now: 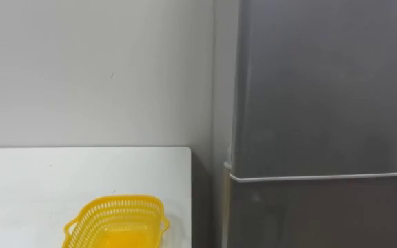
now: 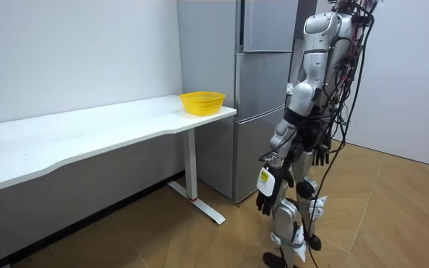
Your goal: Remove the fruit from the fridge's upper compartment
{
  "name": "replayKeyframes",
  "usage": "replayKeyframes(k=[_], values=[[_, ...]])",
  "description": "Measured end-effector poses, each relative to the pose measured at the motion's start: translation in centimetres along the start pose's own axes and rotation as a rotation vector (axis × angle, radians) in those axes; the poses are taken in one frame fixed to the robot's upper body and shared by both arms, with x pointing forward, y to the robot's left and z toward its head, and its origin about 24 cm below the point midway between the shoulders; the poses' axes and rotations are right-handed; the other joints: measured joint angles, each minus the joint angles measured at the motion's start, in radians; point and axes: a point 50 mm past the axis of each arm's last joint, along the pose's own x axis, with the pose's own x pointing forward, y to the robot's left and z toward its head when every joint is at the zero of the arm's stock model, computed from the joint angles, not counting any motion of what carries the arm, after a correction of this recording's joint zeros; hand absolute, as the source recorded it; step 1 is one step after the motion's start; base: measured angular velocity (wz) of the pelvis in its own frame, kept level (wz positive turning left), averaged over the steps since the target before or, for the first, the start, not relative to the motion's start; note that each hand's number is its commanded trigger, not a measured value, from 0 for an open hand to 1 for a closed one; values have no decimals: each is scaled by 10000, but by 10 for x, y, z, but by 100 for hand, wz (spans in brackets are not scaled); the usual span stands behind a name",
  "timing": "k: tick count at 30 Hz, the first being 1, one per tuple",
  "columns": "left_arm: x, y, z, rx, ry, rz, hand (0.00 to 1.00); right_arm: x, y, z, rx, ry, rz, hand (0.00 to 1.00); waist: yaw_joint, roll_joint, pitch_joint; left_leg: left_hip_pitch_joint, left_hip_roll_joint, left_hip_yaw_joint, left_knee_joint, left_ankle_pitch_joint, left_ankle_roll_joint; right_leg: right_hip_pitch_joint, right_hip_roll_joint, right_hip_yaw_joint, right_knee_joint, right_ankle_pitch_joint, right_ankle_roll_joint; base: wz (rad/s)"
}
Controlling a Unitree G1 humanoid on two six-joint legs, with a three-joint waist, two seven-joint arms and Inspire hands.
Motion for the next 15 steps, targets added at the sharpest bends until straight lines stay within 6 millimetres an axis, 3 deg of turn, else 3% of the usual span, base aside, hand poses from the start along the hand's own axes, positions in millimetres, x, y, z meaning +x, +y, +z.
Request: replayKeyframes(k=[6, 15], values=[[0, -1, 0, -1503, -112, 60, 0, 0, 1, -2, 370, 64, 107, 0, 10, 4, -3, 5, -1, 16, 18, 0, 0, 15, -2, -70, 2, 0, 0, 0], [0, -1, -20, -6036, 465, 819, 0, 0, -2, 0, 871, -125, -175, 0, 27, -37, 14, -19, -11, 16, 53, 0, 0, 1, -17, -94, -5, -2, 1, 0]])
